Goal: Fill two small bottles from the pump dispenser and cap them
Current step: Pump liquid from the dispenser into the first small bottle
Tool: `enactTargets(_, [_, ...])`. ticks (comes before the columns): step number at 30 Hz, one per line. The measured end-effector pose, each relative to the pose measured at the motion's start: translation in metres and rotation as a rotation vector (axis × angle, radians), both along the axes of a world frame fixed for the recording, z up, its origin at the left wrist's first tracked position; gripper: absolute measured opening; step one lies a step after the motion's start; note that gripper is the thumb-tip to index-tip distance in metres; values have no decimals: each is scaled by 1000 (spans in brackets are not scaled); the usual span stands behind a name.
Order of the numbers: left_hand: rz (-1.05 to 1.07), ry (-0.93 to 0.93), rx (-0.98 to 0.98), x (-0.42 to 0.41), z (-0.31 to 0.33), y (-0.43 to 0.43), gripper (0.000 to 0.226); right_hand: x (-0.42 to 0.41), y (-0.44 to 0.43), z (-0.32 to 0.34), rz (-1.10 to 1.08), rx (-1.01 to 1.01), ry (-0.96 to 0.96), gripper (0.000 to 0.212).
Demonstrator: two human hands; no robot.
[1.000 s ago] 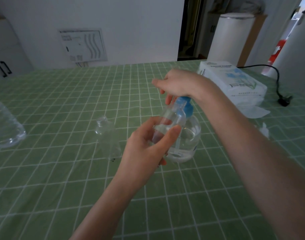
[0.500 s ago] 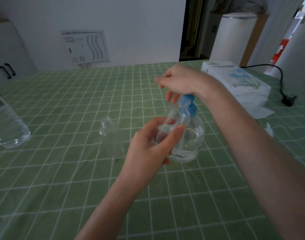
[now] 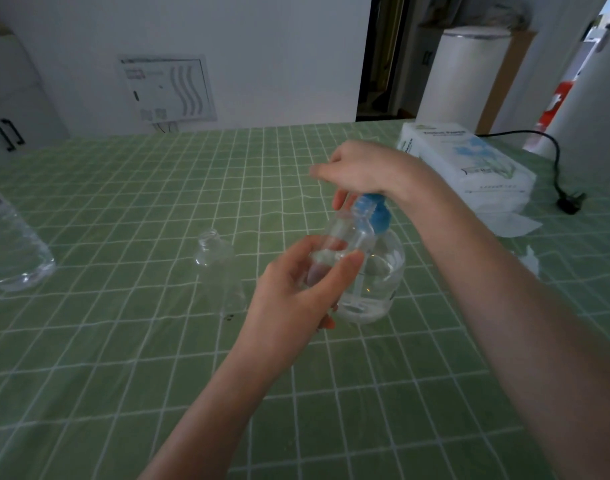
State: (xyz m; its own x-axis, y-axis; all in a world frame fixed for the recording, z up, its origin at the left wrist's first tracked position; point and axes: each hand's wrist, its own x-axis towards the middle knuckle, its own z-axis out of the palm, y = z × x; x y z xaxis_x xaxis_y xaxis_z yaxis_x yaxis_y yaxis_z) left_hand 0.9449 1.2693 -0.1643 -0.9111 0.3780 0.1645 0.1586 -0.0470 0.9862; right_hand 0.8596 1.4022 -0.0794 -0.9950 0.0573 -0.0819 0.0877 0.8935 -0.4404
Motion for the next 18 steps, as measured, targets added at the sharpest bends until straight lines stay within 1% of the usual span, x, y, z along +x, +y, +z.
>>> enactTargets(4, [-8,22,3,-1,2,0,30,-1,1,6,-8,26,22,44])
enactTargets(7, [-7,22,2,-1,2,-1,32,-2,0,5,-6,23,4,44])
enactTargets(11, [-7,14,-8,-1,2,-1,26,-2,-1,4,-18,-11,-19,43])
enactTargets(15, [8,3,-15,0,0,0,29,0,-1,-3,-19,6,-28,45])
enactTargets(18, [11,-1,-29,0,-1,-2,23,0,-1,-5,-23,13,-22,45])
